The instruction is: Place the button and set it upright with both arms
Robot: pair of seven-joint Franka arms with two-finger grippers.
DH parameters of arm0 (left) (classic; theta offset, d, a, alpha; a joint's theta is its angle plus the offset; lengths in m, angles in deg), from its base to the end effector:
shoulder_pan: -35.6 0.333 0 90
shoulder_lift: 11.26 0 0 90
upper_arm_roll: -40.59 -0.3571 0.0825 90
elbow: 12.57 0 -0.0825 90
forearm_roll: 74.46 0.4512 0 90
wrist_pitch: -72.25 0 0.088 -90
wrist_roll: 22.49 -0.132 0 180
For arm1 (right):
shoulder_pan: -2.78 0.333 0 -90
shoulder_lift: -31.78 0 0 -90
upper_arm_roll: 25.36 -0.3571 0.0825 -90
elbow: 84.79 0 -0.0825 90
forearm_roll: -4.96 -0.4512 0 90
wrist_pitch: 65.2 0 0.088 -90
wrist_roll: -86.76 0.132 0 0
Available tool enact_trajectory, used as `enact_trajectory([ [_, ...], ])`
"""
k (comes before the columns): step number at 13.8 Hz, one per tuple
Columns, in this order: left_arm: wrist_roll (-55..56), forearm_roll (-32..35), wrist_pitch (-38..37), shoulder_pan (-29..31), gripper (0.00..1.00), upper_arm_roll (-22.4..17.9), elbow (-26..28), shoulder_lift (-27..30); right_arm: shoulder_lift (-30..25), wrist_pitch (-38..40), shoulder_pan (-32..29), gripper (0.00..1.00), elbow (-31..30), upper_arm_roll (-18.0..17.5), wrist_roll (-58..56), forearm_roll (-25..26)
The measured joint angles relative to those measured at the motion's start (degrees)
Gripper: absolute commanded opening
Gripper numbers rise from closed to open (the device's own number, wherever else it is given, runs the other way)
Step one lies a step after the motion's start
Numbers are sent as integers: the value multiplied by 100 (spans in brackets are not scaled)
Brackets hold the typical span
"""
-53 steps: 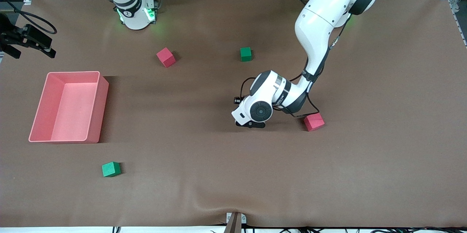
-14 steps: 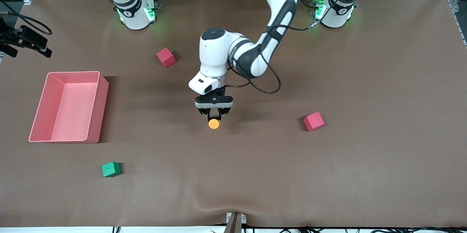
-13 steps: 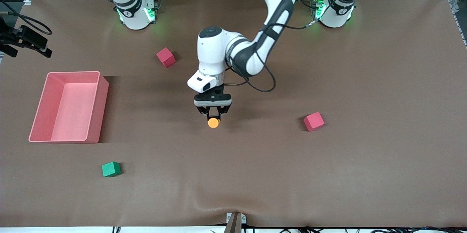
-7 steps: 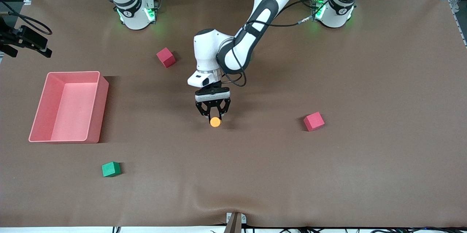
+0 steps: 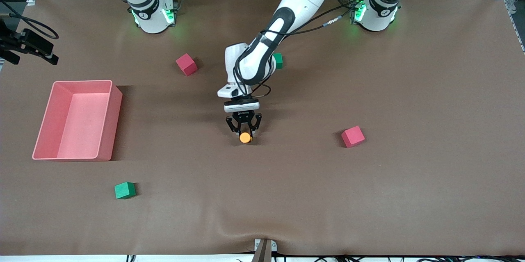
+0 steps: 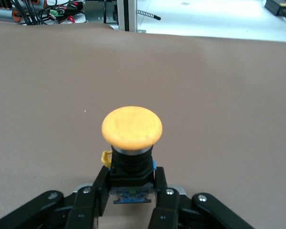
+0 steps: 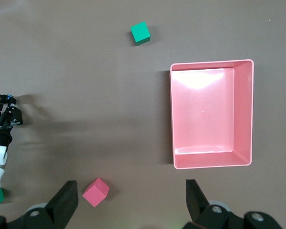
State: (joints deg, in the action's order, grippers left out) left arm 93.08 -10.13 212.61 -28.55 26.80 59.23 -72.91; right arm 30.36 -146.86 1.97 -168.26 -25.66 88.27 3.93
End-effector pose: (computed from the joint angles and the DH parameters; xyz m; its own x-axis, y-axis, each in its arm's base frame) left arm 0.5146 -0.6807 0.0852 0.5846 0.0738 0.8080 0.0960 -0.9952 0.0214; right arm 0.5962 -0.0027 0.7036 0.9994 -0.0326 -0.0072 -0.0328 -0.9993 -0.0175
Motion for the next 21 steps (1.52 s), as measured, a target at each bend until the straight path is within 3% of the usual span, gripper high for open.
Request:
enact_trajectory([
  [8, 912, 1121, -221, -81, 0, -1, 14, -204, 2, 0, 0, 100, 0, 1, 0, 0],
  [9, 1015, 1194, -227, -85, 27, -1, 14, -242, 2, 0, 0, 100, 0, 1, 0, 0],
  [10, 1065, 1207, -239, -91, 99, -1, 9, -260, 2, 0, 0, 100, 0, 2, 0, 0],
  [14, 1177, 1072, -243, -99, 100, 99, -96, -248, 3, 4, -1, 100, 0, 2, 0, 0],
  [18, 1109, 424, -335, -127, 100, 518, -134, -138, 4, 6, -1, 100, 0, 2, 0, 0],
  [21, 514, -201, -1248, -152, 100, 1112, -129, -38, 4, 7, -9, 100, 0, 6, 0, 0],
])
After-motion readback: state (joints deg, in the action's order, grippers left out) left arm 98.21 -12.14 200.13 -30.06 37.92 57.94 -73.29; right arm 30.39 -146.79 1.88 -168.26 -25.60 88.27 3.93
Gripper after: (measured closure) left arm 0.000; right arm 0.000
